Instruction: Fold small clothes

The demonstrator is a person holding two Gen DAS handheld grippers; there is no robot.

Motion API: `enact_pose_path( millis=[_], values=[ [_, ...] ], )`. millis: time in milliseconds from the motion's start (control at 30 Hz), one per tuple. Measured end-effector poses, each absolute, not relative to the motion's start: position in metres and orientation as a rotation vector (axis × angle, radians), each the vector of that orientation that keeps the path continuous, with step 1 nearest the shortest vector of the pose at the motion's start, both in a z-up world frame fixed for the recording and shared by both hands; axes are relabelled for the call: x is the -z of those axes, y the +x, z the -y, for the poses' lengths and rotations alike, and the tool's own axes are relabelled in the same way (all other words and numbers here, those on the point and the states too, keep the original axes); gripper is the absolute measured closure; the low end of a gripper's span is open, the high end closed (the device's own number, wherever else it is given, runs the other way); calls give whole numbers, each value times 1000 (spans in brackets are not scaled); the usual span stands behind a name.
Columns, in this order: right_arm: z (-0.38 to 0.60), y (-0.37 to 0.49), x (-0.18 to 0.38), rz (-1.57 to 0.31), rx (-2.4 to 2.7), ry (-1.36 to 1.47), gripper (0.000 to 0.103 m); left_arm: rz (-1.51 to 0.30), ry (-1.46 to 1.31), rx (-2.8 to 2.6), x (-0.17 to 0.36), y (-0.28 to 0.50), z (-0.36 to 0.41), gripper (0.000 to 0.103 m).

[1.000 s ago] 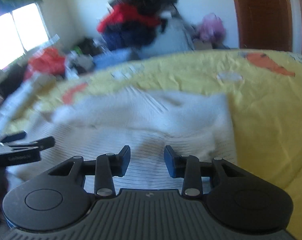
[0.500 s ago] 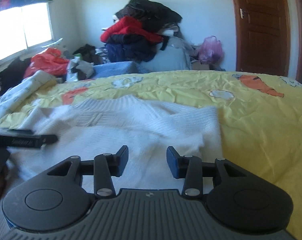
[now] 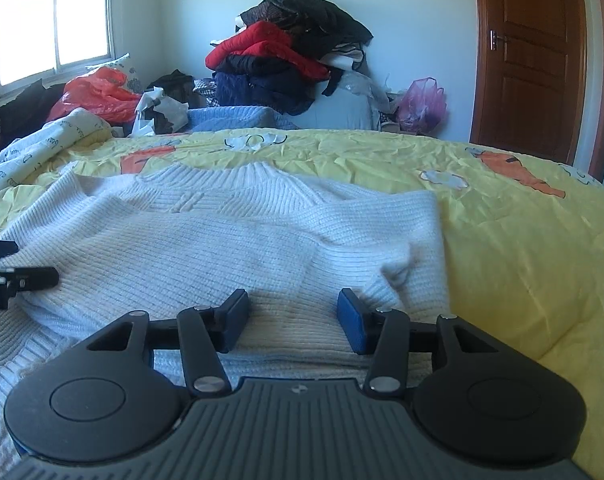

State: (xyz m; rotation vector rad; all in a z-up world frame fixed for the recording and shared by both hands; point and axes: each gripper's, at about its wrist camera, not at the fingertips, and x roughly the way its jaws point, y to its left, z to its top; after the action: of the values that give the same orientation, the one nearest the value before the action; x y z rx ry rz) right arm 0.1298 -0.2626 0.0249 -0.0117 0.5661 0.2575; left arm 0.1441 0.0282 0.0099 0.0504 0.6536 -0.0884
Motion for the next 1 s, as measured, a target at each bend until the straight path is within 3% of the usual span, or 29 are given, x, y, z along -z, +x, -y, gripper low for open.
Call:
enact_pose_path(
  millis=[400, 500, 567, 767, 1000],
  values=[
    [259, 122, -29, -568, -250, -42, 43, -662, 59, 74, -7, 149, -27, 0],
    [253, 100, -40, -571, -217, -32, 32, -657, 68, 66, -8, 148, -25, 0],
    [249, 85, -35, -571, -239, -74, 15, -657, 66, 67, -7, 148, -26, 0],
    [246, 85, -18, -638, -226, -119, 5, -640, 79, 41, -11, 138, -23, 0],
    [247, 84, -19, -646, -237, -116, 4, -724, 188, 59, -13, 76, -18, 0]
  ],
)
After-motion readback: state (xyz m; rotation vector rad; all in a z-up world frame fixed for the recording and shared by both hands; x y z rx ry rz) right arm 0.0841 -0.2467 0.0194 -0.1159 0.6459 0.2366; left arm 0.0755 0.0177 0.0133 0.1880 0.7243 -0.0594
